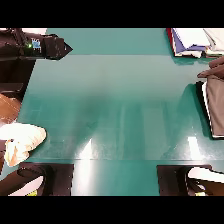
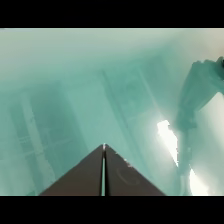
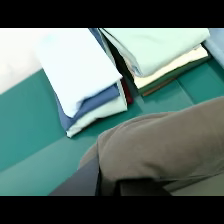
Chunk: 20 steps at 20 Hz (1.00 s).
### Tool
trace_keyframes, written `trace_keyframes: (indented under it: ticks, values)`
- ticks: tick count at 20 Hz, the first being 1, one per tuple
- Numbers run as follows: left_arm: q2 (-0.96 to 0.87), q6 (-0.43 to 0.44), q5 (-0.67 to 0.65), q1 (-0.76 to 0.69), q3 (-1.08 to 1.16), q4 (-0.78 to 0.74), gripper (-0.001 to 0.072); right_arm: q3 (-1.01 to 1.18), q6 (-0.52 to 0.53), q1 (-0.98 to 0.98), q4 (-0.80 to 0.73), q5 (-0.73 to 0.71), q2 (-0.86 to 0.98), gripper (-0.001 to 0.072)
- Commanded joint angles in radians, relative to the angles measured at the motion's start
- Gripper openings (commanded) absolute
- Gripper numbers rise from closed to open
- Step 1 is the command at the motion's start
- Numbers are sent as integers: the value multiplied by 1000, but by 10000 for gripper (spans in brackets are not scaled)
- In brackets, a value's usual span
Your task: Fold the shirts.
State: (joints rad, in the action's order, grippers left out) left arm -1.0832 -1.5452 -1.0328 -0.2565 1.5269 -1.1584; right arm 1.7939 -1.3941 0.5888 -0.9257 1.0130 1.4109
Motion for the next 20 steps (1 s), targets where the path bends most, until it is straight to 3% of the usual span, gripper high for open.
trace_keyframes:
  ticks: [1,8,16,17,18,19,20]
  values:
    - [1,1,-14,0,0,0,27,43,-13,28,-53,138,-12,22]
    - [1,8,-27,0,0,0,28,-42,-98,50,-372,267,-116,23]
    - [1,10,-39,-1,0,0,28,-472,-98,181,-438,304,-288,26]
    - [1,9,-39,-1,0,0,28,-511,-98,209,-438,303,-304,80]
    - [1,9,-39,0,0,0,28,-547,-97,235,-438,297,-320,321]
    - [1,9,-39,-1,0,0,28,-577,-97,263,-437,291,-332,624]
    - [1,9,-39,0,0,0,28,-592,-98,280,-431,288,-341,695]
